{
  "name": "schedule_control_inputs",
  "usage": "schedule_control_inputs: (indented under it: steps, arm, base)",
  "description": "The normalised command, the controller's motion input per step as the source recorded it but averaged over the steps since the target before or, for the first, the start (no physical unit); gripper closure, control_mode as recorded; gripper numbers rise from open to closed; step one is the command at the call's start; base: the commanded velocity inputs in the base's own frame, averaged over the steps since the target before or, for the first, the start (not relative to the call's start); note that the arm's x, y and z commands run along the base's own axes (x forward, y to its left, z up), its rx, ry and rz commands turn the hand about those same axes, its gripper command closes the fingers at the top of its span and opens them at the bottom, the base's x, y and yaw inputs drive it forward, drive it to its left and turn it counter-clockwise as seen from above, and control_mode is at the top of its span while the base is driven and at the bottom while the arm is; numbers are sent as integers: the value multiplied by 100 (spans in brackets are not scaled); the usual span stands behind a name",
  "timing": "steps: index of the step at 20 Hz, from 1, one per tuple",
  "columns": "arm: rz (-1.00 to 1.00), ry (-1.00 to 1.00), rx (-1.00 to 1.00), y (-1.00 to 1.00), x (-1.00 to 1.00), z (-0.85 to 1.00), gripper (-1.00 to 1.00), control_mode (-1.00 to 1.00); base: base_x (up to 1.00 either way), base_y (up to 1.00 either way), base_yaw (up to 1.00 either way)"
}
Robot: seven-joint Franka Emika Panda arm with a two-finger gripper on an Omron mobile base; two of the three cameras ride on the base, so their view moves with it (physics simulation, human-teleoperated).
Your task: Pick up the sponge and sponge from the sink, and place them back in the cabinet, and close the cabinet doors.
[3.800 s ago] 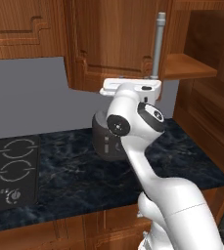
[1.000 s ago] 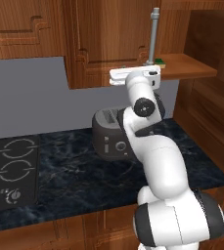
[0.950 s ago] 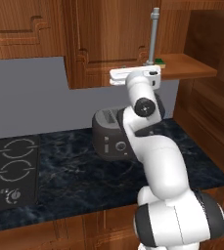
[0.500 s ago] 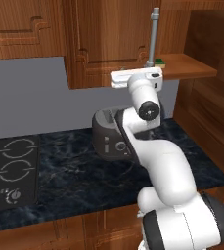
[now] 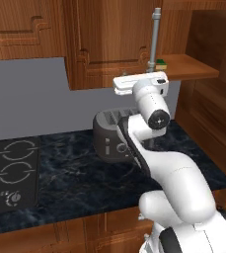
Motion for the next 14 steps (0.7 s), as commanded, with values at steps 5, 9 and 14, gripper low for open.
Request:
schedule_control_inputs:
  steps: [5, 9, 14]
  arm:
    - [6, 1, 0, 0, -48, 1, -100, -100]
    - [5, 8, 0, 0, -44, 8, -100, -100]
    - [1, 9, 0, -5, -47, 14, -100, -100]
  base:
    - [0, 0, 0]
    - [0, 0, 0]
    - [0, 0, 0]
